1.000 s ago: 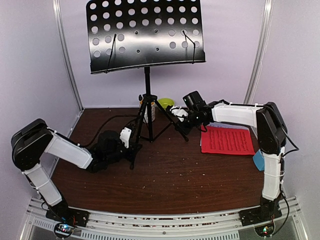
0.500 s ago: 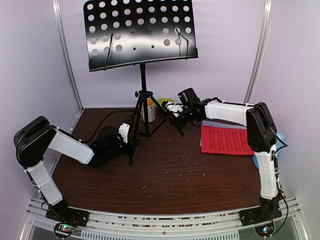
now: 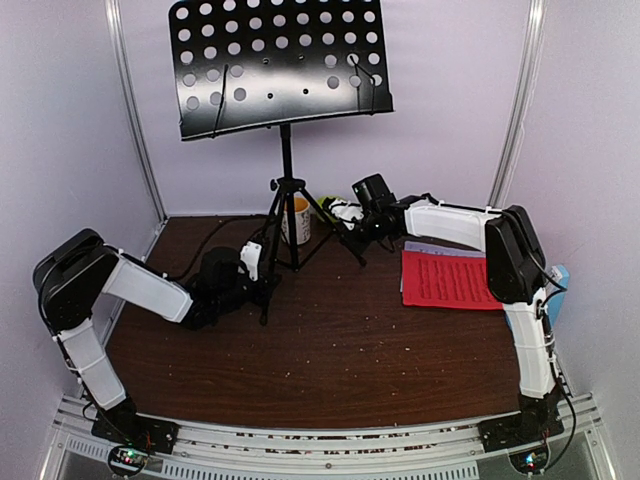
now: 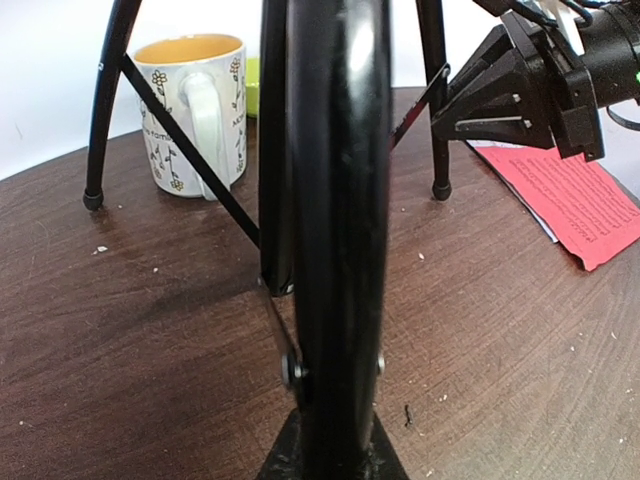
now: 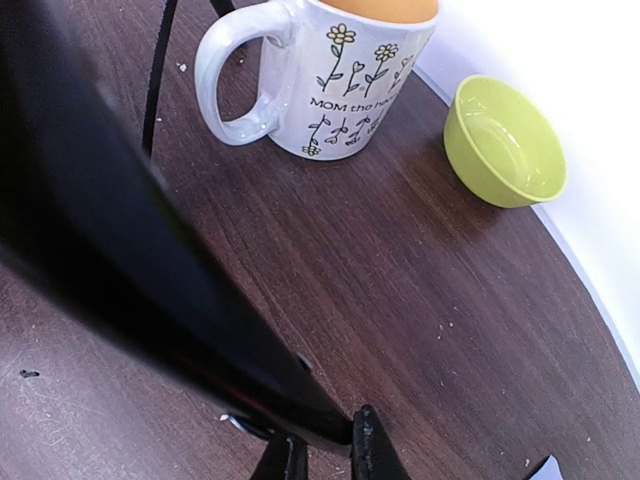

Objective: Set up the instrument practice props

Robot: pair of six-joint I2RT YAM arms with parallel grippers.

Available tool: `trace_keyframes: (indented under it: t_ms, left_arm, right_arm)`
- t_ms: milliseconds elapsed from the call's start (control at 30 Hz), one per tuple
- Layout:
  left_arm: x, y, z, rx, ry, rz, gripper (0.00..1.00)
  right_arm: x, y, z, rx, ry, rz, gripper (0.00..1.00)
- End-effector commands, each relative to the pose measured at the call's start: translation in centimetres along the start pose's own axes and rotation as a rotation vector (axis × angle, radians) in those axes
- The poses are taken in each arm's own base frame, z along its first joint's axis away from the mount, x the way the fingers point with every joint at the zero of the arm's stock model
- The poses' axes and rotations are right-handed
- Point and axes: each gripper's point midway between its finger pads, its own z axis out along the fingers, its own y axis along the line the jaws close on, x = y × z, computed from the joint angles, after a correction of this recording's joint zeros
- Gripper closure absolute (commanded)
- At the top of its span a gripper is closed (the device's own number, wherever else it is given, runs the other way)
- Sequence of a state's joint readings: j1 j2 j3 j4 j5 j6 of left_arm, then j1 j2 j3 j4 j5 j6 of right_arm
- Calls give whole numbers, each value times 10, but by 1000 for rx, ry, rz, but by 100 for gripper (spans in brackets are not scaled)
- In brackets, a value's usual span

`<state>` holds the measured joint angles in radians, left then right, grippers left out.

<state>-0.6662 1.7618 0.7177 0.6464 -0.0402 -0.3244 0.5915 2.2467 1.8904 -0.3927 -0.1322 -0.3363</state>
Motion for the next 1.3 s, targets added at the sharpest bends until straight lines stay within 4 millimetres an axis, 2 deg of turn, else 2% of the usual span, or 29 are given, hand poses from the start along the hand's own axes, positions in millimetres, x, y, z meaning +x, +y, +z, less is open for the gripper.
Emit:
trace_keyframes:
  t_ms: [0,133,267,400,567,767,967,1167,1267]
  left_arm:
    - [70,22,-3,-72,233,-80,84]
    - [63,16,-5,-48,219,-65,70]
    - [57,14,-7,-44,207,-60,67]
    - [60,19,-11,-71,231,-40,75]
    - [65,22,-20,-75,230,-30,85]
    - [60,20,-22,-64,227,-15,86]
    - [52,18,-25,-58,216,0,89]
    - [50,17,-26,-52,215,7,91]
    - [48,18,-27,-54,210,10,92]
  right_arm:
    - [-25,-52,-21,162,-93,115,87]
    - [-24,-43,-33,140,-119,112,68]
    - [-25,-34,-44,110,-151,107,58]
    - [-25,-28,-44,81,-154,103,47]
    - [-33,-16,-38,1,-170,52,39]
    - [-49,3,-28,-131,-204,13,38]
    - [-51,24,-25,-249,-229,-29,38]
    - [-64,33,-22,-302,-256,-34,38]
    - [-68,38,-18,-306,-257,-47,42]
